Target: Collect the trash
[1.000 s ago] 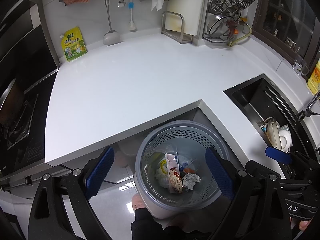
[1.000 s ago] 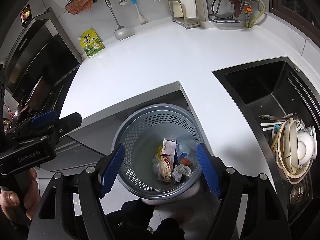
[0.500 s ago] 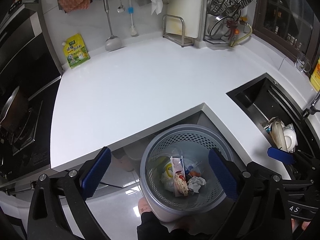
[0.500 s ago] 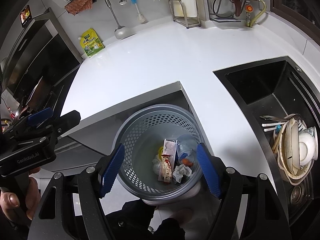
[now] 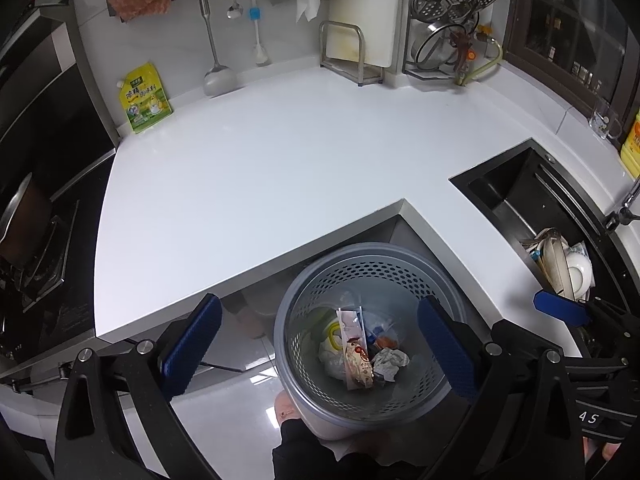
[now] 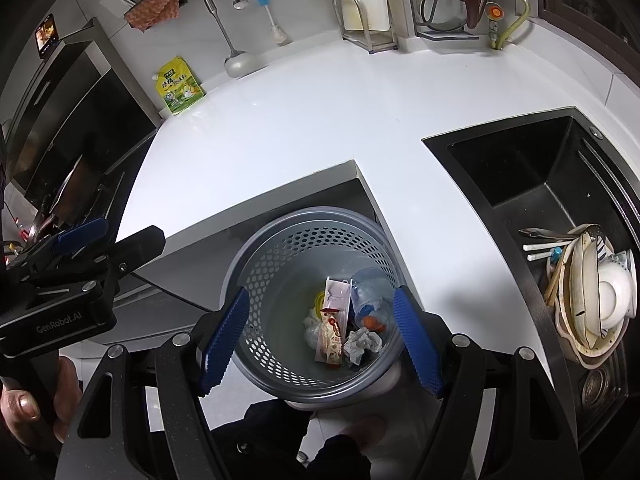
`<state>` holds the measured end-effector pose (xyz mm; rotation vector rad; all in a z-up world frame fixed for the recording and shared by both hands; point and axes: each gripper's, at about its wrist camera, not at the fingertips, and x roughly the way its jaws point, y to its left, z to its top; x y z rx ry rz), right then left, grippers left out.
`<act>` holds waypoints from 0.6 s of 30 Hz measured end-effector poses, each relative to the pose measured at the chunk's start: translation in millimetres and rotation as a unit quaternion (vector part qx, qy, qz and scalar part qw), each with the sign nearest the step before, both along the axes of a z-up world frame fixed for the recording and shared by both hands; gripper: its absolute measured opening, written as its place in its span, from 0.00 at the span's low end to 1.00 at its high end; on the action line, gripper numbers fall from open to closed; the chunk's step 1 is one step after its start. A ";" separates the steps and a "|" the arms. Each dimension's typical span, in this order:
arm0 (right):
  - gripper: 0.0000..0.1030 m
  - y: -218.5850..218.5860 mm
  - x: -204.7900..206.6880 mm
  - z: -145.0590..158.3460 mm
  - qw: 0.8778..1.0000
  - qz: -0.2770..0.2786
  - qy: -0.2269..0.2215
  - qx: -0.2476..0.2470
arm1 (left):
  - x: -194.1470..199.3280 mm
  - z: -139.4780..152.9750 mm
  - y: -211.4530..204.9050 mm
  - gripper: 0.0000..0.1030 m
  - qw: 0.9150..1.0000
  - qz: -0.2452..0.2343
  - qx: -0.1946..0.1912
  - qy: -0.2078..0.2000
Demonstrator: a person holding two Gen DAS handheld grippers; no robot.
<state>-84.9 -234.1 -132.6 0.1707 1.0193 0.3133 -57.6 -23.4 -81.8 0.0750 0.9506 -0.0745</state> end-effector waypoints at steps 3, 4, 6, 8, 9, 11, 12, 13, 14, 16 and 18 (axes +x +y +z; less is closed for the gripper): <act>0.69 -0.2 0.4 -0.2 1.000 0.000 0.000 0.000 | 1.0 -1.1 -0.3 0.94 1.000 0.001 0.000 0.002; 0.69 -0.2 0.4 -0.2 1.000 0.000 0.001 0.000 | 1.3 -1.4 -0.2 0.94 1.000 0.001 -0.001 0.003; 0.69 -0.1 0.6 -0.2 1.000 0.000 0.001 0.000 | 1.5 -2.1 0.2 0.94 1.000 0.001 -0.003 0.004; 0.69 0.2 0.6 0.0 1.000 0.000 0.001 0.000 | 1.2 -2.2 0.6 0.94 1.000 0.000 -0.003 0.003; 0.69 0.0 0.8 0.0 1.000 0.000 0.001 0.000 | 1.2 -2.3 0.6 0.94 1.000 0.001 -0.002 0.002; 0.69 0.3 0.8 -0.1 1.000 0.000 0.001 0.000 | 1.5 -2.6 1.2 0.94 1.000 0.003 -0.002 0.003; 0.69 0.3 0.8 0.0 1.000 0.000 0.001 0.000 | 1.8 -2.7 1.7 0.94 1.000 0.004 -0.002 0.004; 0.69 0.7 1.0 -0.2 1.000 0.000 0.001 0.000 | 2.2 -2.9 2.2 0.94 1.000 0.006 -0.002 0.005; 0.69 1.0 0.6 0.0 1.000 0.001 0.000 0.000 | 2.7 -3.3 2.6 0.94 1.000 0.008 -0.002 0.007; 0.69 2.0 1.4 -0.6 1.000 0.000 0.000 -0.001 | 4.2 -4.3 3.4 0.94 1.000 0.011 -0.002 0.010; 0.69 2.7 1.8 -1.0 1.000 -0.001 0.001 -0.001 | 4.8 -4.7 4.6 0.94 1.000 0.013 -0.002 0.012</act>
